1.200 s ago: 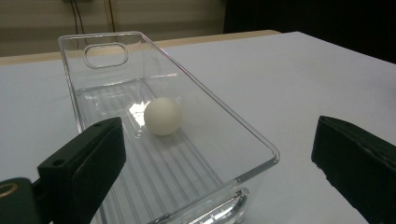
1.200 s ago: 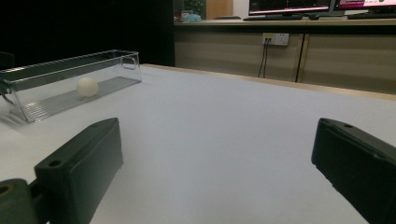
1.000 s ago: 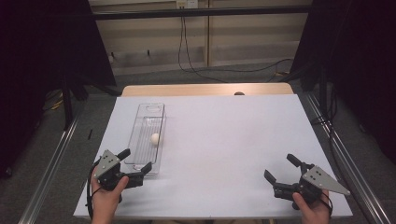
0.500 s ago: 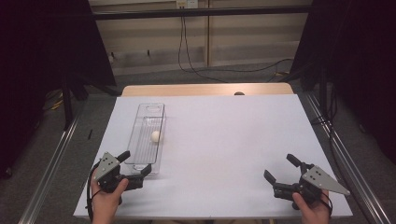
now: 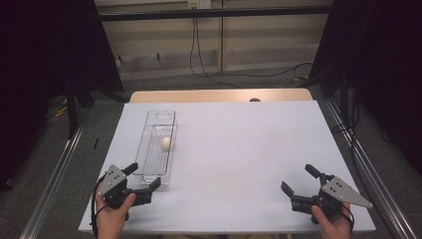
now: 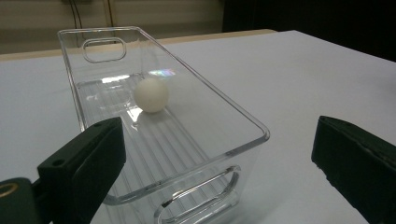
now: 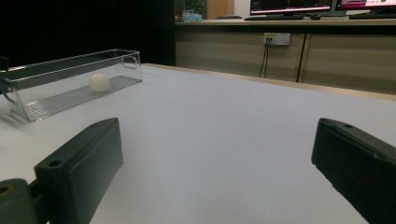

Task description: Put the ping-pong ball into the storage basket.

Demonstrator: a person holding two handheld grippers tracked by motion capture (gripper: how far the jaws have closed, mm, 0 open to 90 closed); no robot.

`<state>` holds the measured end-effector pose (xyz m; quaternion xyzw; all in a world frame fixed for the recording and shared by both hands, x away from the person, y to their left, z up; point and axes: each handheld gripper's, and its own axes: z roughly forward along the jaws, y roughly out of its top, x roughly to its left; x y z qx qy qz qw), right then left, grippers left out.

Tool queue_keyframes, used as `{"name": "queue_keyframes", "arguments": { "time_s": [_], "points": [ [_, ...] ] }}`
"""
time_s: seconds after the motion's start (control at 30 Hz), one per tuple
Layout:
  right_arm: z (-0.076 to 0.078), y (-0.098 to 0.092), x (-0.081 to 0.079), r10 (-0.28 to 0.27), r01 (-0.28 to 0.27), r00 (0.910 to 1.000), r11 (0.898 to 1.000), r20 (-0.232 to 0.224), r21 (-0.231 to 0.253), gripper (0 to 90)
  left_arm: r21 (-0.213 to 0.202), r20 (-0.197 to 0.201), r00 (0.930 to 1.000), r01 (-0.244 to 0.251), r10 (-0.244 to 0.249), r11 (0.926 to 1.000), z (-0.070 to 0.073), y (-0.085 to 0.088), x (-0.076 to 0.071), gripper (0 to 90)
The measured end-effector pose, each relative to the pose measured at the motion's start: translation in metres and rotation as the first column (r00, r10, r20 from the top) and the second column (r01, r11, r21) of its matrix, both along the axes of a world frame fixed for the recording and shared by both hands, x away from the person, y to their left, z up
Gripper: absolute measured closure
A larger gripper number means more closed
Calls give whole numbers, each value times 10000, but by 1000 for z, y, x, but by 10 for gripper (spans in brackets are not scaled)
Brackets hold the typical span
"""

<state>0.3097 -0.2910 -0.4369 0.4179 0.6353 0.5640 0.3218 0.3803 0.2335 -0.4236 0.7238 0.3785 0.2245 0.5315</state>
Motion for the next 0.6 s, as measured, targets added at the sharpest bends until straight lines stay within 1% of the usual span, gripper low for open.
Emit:
{"name": "queue_keyframes", "arguments": {
  "time_s": [0.07, 0.13, 0.17, 0.23, 0.43, 0.6],
  "points": [
    [0, 0, 0, 6, -6, 10000, 10000, -3, 1, 16, 67, 30, 10000, 7, -7, 10000, 0, 0, -1, 32],
    [0, 0, 0, 36, -36, 10000, 10000, 22, -8, 16, -2, 54, 10000, -13, 13, 10000, 0, 0, -3, 31],
    [0, 0, 0, 34, -34, 10000, 10000, 42, -11, 16, 118, 58, 10000, 25, -25, 9999, 0, 1, -4, 31],
    [0, -1, 0, -10, 10, 10000, 10000, 55, -3, 16, 54, 71, 10000, -39, 38, 10000, -1, 1, -5, 32],
    [0, -1, 0, 43, -43, 10000, 10000, 47, -25, 16, 137, 98, 10000, -21, 19, 9999, -1, 2, -5, 32],
    [0, -1, 0, 42, -42, 10000, 10000, 21, 2, 16, 78, 114, 9999, -47, 46, 10000, -1, 2, -5, 32]
  ]
}}
